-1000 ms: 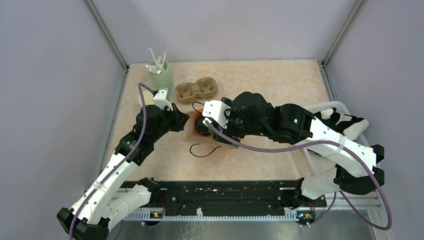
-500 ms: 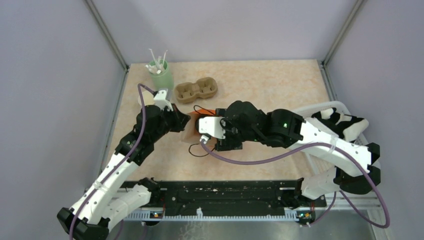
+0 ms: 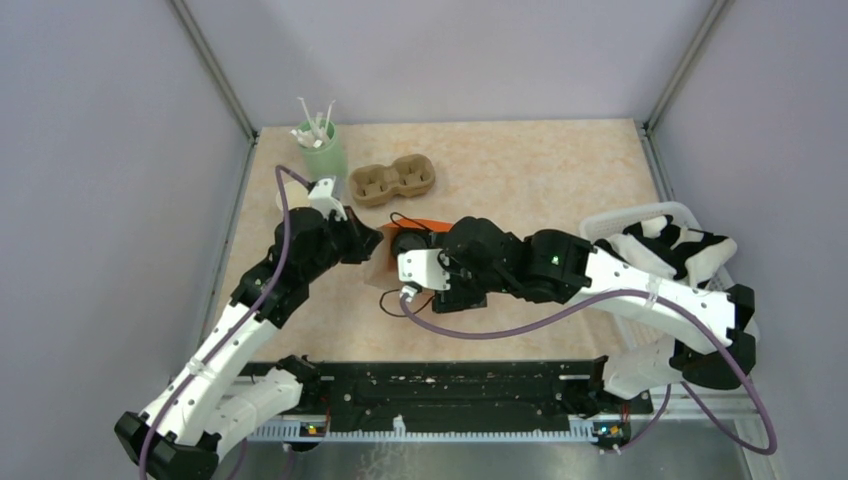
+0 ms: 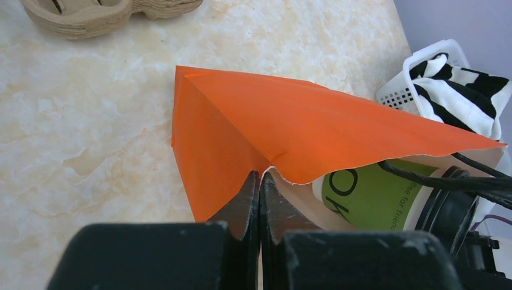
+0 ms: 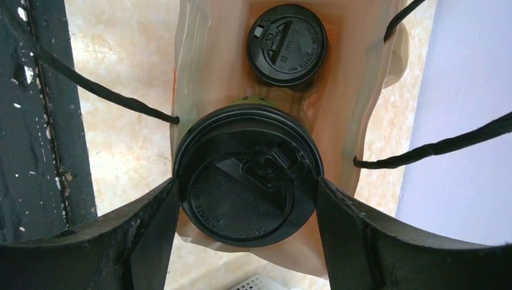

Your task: Pack the takeout coffee

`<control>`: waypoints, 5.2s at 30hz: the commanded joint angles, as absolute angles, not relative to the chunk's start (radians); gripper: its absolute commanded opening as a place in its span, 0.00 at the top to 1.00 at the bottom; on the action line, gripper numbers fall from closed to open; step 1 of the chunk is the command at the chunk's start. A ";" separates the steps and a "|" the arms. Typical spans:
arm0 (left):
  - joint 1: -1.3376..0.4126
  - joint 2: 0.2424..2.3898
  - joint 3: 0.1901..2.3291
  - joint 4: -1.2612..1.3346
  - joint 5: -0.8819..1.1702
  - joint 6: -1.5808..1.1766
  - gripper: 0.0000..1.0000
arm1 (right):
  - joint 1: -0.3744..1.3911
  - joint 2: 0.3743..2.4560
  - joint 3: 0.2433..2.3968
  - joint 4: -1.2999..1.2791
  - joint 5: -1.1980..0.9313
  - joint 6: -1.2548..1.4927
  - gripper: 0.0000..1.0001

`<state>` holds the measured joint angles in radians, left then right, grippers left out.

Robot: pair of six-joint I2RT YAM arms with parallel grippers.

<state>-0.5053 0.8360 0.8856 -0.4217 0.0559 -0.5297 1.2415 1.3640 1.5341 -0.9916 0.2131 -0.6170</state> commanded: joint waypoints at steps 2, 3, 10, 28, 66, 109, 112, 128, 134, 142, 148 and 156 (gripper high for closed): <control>-0.504 0.863 0.934 -0.463 0.080 -0.534 1.00 | 1.253 1.317 1.511 -0.906 0.223 -0.595 0.60; -0.504 0.866 0.939 -0.468 0.086 -0.532 1.00 | 1.253 1.323 1.513 -0.895 0.233 -0.593 0.60; -0.505 0.847 0.934 -0.456 0.130 -0.525 1.00 | 1.253 1.432 1.576 -0.890 0.339 -0.602 0.61; -0.505 0.800 0.903 -0.451 0.165 -0.486 1.00 | 1.253 1.570 1.607 -0.885 0.359 -0.647 0.61; -0.505 0.731 0.800 -0.428 0.189 -0.477 1.00 | 1.175 1.518 1.435 -0.777 0.394 -0.852 0.61; -0.504 0.760 0.859 -0.515 0.183 -0.416 1.00 | 1.024 1.559 1.290 -0.473 0.346 -1.004 0.61; -0.505 0.762 0.861 -0.518 0.181 -0.418 1.00 | 1.011 1.558 1.276 -0.453 0.329 -1.016 0.61; -0.504 0.787 0.897 -0.549 0.136 -0.454 1.00 | 0.964 1.611 1.235 -0.282 0.235 -1.058 0.61; -0.504 0.792 0.953 -0.593 0.121 -0.471 1.00 | 0.983 1.573 1.284 -0.399 0.209 -1.022 0.61; -0.504 0.792 1.019 -0.734 0.172 -0.507 1.00 | 1.040 1.514 1.298 -0.515 0.195 -0.976 0.60; -0.505 0.783 1.027 -0.782 0.163 -0.511 1.00 | 1.039 1.506 1.282 -0.490 0.177 -0.978 0.60; -0.505 0.824 1.070 -0.817 0.158 -0.511 1.00 | 1.018 1.512 1.224 -0.419 0.150 -1.020 0.60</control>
